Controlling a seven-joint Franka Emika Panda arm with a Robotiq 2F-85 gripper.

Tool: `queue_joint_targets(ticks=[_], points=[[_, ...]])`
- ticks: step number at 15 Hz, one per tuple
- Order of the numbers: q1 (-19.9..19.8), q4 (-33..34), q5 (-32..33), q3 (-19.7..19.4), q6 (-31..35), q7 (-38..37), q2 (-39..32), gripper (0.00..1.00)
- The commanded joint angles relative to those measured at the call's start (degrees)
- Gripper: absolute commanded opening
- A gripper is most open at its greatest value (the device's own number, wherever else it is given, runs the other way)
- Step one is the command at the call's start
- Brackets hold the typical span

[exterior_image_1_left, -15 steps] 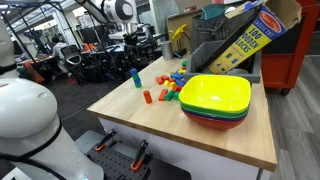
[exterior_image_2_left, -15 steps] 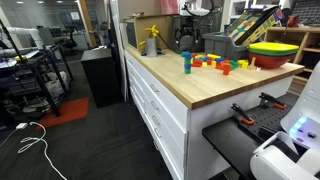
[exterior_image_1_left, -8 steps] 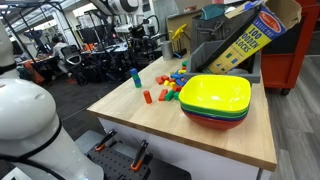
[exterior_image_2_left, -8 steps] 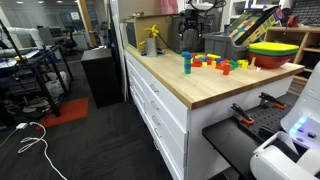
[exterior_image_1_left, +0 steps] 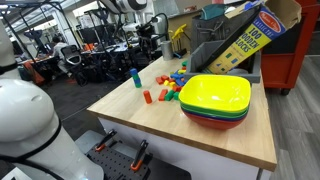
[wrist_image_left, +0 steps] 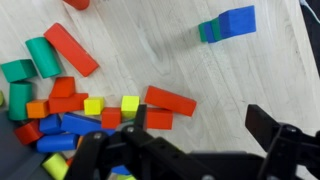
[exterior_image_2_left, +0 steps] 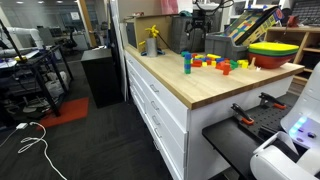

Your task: Pick up a blue block and stack it on the stack on the left of the table

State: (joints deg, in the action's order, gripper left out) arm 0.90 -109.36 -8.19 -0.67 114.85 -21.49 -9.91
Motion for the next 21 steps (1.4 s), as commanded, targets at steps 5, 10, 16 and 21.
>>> queue_joint_targets(ticks=[5,10,16,21], points=[[-0.67,-2.82,2.46,-1.86,1.2,-2.48,-0.13,1.0],[-1.01,-6.2,1.9,-2.23,3.07,0.04,-0.33,1.0],[-1.48,-12.17,5.2,-2.28,7.59,9.51,3.39,1.0],[-1.96,-18.06,9.23,-1.99,10.9,14.81,11.36,1.0]])
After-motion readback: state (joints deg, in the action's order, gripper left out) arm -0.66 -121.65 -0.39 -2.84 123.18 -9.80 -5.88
